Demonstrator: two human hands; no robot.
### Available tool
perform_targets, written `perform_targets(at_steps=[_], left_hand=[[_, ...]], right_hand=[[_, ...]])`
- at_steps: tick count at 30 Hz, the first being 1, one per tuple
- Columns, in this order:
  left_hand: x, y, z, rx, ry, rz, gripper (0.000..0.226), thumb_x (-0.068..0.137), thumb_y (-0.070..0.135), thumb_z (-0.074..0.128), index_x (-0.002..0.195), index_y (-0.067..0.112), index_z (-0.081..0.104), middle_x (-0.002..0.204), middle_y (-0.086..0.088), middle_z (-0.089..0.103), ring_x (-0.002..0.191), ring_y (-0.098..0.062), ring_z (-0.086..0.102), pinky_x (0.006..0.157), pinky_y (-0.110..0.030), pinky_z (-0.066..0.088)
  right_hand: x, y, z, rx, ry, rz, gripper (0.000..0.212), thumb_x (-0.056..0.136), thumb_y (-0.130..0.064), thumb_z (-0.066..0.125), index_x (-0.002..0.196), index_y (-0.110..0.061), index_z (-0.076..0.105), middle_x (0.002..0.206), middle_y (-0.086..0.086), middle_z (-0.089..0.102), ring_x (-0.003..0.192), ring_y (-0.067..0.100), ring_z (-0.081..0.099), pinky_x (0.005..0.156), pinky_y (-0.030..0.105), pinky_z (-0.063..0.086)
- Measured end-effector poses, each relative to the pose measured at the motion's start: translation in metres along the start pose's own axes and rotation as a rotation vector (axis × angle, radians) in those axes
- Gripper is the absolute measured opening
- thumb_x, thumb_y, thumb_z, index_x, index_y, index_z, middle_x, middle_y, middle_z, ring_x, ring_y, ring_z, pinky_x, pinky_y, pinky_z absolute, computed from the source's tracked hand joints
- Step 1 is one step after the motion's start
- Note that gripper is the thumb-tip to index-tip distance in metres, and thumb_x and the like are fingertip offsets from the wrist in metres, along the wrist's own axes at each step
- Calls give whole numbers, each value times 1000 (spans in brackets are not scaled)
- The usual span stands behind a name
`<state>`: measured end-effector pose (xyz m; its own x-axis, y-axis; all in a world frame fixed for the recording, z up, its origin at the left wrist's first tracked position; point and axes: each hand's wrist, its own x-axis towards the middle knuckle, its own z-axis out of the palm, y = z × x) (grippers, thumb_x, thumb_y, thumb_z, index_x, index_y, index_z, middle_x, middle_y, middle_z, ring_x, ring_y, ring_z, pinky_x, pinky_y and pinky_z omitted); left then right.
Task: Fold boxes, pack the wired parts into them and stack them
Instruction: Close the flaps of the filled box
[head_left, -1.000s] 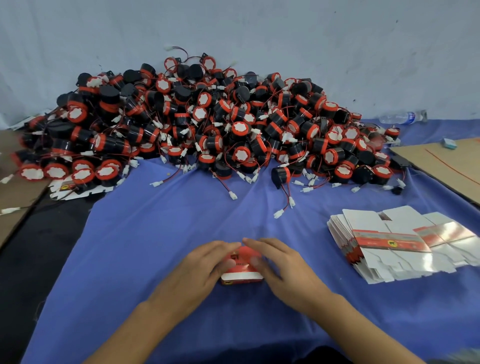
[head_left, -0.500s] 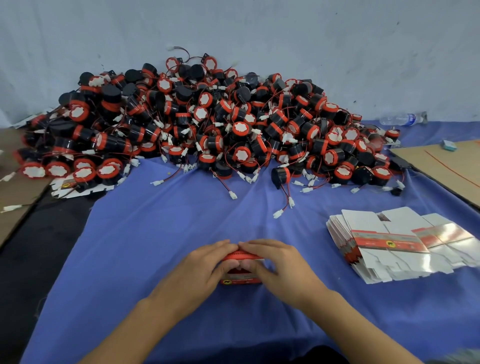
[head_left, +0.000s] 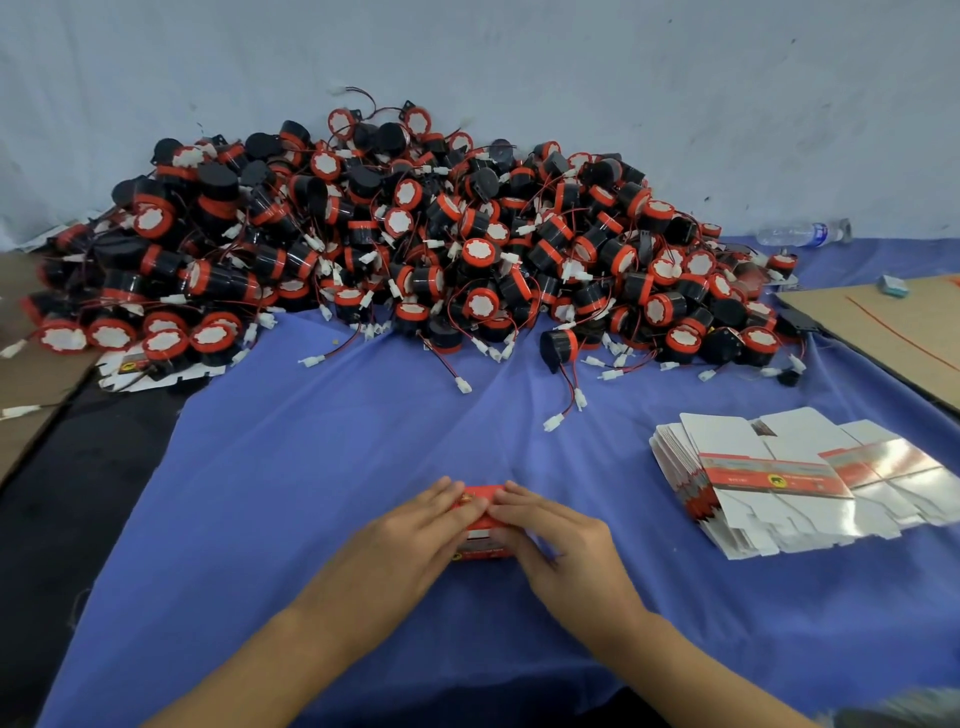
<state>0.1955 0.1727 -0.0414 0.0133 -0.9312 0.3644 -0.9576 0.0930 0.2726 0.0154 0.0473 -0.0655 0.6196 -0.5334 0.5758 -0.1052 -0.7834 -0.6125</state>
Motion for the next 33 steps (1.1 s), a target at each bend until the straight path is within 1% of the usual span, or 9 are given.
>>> perform_targets(at_steps=[3,7,11,15,19,23,27,31,33], left_hand=[[0,6,4,-109,28,-85,29,98,20,64,127,23,65,145,4,56,140,-9,44,109,-22,40],[1,6,9,-36,44,-77,33,89,17,74,115,24,54,129,-4,68,122,-13,61,80,-23,55],[0,0,11,10,-42,-132,13,103,35,45,115,29,45,138,-9,61,101,-20,70,72,-37,59],[1,-4,14,19,-150,-200,41,100,11,52,129,32,32,133,-6,60,81,-24,65,68,-38,54],[0,6,11,11,-103,-224,66,85,-7,56,132,33,35,150,-11,49,98,-28,68,74,-34,57],[-3,16,8,32,-45,-91,87,51,-22,71,123,22,49,140,-5,61,132,-18,53,79,-18,54],[-7,9,16,32,-74,-72,55,86,-13,49,129,20,47,160,7,36,151,-3,13,104,-13,40],[-14,23,13,72,-11,-74,49,72,-11,73,115,13,68,148,-3,54,141,-15,43,64,-25,61],[-18,29,18,67,93,-71,48,69,-12,79,113,6,74,141,-7,60,130,-21,57,65,-28,62]], right_hand=[[-4,3,6,38,78,8,19,84,-2,79,101,-10,79,119,-8,72,123,4,62,101,26,52],[2,8,1,67,0,18,12,90,-13,73,101,-10,78,117,-7,73,121,3,62,101,26,51],[6,7,-1,175,-30,204,13,88,-19,77,100,-24,79,106,-17,75,115,-1,64,93,26,55],[6,6,-1,381,-16,405,20,81,-20,84,92,-35,80,100,-18,77,112,0,67,92,23,55],[5,5,2,345,-7,354,16,81,-28,83,95,-34,78,104,-20,75,116,0,64,95,21,54],[-2,8,-5,123,-80,97,22,94,-34,69,105,-17,77,125,-13,69,128,4,57,103,23,49],[-10,11,-8,-38,-116,-58,22,95,-12,69,117,-11,74,137,-4,63,137,10,50,109,28,46],[-13,-4,-6,-204,-79,-54,19,95,-13,66,113,-14,74,138,0,62,131,13,57,91,34,58],[-15,-14,-2,-221,-22,39,17,93,-13,69,108,-18,74,138,4,59,109,13,67,76,31,60]])
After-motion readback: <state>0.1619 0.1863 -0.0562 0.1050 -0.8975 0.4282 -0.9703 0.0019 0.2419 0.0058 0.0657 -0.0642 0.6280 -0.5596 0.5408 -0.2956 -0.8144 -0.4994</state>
